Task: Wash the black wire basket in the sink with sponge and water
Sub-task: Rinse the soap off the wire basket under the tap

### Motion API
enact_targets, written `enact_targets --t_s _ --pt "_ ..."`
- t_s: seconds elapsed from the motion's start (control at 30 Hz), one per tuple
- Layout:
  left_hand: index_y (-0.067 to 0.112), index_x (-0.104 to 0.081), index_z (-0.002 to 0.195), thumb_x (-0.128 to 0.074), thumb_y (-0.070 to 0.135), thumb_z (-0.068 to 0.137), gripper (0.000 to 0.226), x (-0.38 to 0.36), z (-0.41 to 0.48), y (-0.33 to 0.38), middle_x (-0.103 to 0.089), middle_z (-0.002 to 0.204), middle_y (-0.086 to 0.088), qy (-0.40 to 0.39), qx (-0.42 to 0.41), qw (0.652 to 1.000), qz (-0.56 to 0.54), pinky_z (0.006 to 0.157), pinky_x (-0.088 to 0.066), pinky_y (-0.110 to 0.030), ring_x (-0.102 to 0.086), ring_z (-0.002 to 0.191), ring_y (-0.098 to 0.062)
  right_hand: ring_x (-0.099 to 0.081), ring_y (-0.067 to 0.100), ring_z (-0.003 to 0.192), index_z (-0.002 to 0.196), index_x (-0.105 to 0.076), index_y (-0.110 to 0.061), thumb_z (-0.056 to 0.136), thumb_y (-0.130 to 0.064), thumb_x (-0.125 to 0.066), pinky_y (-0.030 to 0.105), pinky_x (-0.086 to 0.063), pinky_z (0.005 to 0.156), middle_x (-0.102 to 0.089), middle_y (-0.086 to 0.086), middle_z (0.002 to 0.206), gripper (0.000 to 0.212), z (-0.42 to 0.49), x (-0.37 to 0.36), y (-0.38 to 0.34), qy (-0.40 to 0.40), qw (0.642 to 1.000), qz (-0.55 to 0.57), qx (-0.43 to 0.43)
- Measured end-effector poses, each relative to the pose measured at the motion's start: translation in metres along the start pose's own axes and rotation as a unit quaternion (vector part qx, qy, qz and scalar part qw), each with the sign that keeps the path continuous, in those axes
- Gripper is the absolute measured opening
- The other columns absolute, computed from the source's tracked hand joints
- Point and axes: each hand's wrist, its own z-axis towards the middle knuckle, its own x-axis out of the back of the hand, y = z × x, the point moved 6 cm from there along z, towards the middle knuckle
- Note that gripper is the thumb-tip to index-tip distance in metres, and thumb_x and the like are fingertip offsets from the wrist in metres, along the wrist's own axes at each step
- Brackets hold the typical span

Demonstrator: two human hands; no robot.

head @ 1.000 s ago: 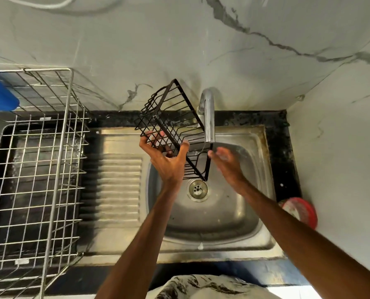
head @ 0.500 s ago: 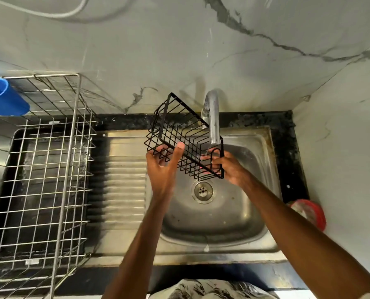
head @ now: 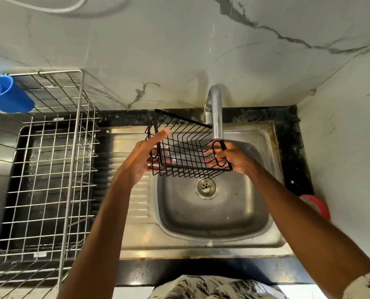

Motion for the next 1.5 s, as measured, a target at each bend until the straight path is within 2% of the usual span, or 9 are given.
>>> enact_targets --t_s 0.2,0.3,0.4,0.5,0.7,0.97,1.23,1.37,1.5 --pt "0.01 -0.072 0.104 -0.073 0.05 0.072 0.052 -0.011 0.002 -0.003 -0.078 0.103 -0.013 0.106 -0.014 0.994 -0.036 0.063 -0.059 -0.036 -0.076 0.091 -0.037 -0.07 0.034 0.106 0.124 -0.064 -0.007 0.094 0.002 -0.06 0.028 -0.058 0.079 -0.072 0.015 0.115 0.031 0.002 0.008 -0.003 0.154 0.98 -0.105 0.069" --pt "0.006 -0.067 0.113 -0.074 0.061 0.058 0.077 -0.013 0.002 -0.006 -0.074 0.102 -0.008 0.154 -0.012 0.988 -0.008 0.052 -0.056 -0.026 -0.073 0.085 -0.024 -0.066 0.012 0.096 0.117 -0.068 -0.009 0.088 -0.005 -0.069 0.002 -0.044 0.076 -0.07 0.003 0.111 0.029 -0.028 0.012 -0.036 0.372 0.85 -0.29 0.235" --pt "0.01 -0.065 0.115 -0.071 0.062 0.052 0.081 -0.015 -0.002 -0.002 -0.075 0.099 -0.006 0.173 -0.03 0.984 0.032 0.056 -0.06 -0.031 -0.076 0.079 -0.021 -0.065 0.005 0.097 0.113 -0.072 -0.007 0.094 -0.003 -0.06 -0.001 -0.041 0.083 -0.071 0.003 0.112 0.023 -0.029 -0.014 -0.05 0.212 0.82 -0.44 0.299" --pt "0.011 -0.064 0.117 -0.071 0.063 0.051 0.084 -0.018 -0.004 -0.001 -0.076 0.099 -0.005 0.169 -0.042 0.984 0.047 0.052 -0.057 -0.028 -0.078 0.077 -0.022 -0.037 0.017 0.146 0.146 -0.05 -0.012 0.105 -0.017 -0.043 0.035 -0.03 0.121 -0.046 0.008 0.155 0.042 -0.005 -0.033 -0.026 0.006 0.76 -0.609 0.226" --pt "0.017 -0.059 0.134 -0.077 0.076 0.054 0.101 -0.016 0.001 -0.001 -0.074 0.116 -0.001 0.225 -0.073 0.97 0.056 0.083 -0.063 -0.054 -0.076 0.096 -0.028 0.007 0.026 0.155 0.158 -0.015 -0.01 0.095 -0.061 0.01 0.048 0.003 0.125 0.004 0.011 0.168 0.085 0.0 -0.034 -0.004 -0.032 0.572 -0.794 0.204" --pt "0.025 -0.061 0.127 -0.079 0.073 0.057 0.087 -0.022 0.005 -0.003 -0.072 0.118 0.003 0.238 -0.103 0.964 0.059 0.084 -0.061 -0.057 -0.074 0.099 -0.028 -0.022 0.03 0.152 0.154 -0.032 -0.007 0.112 -0.032 -0.023 0.041 -0.015 0.122 -0.025 0.012 0.164 0.05 -0.03 -0.045 -0.019 -0.143 0.614 -0.761 0.151" --pt "0.023 -0.058 0.131 -0.075 0.071 0.06 0.087 -0.019 -0.006 0.017 -0.071 0.117 0.004 0.256 -0.121 0.957 0.059 0.086 -0.06 -0.058 -0.075 0.092 -0.033 0.007 0.025 0.155 0.16 -0.009 -0.017 0.107 -0.051 -0.007 0.047 -0.001 0.126 0.006 0.008 0.166 0.063 -0.022 -0.035 -0.023 -0.072 0.584 -0.792 0.166" --pt "0.022 -0.06 0.129 -0.077 0.07 0.059 0.086 -0.017 -0.006 0.009 -0.072 0.114 0.002 0.266 -0.111 0.957 0.037 0.085 -0.061 -0.056 -0.075 0.096 -0.03 -0.015 0.022 0.153 0.158 -0.027 -0.022 0.11 -0.046 -0.013 0.043 -0.01 0.124 -0.022 0.007 0.166 0.055 -0.044 -0.049 -0.011 -0.143 0.678 -0.713 0.109" --pt "0.028 -0.061 0.123 -0.081 0.069 0.06 0.078 -0.015 -0.002 -0.004 -0.073 0.112 0.003 0.264 -0.113 0.958 0.001 0.087 -0.06 -0.057 -0.073 0.102 -0.029 -0.067 0.018 0.092 0.108 -0.065 -0.015 0.094 -0.073 -0.003 0.033 -0.05 0.089 -0.069 0.013 0.105 0.086 -0.055 -0.044 -0.028 -0.109 0.762 -0.633 0.083"
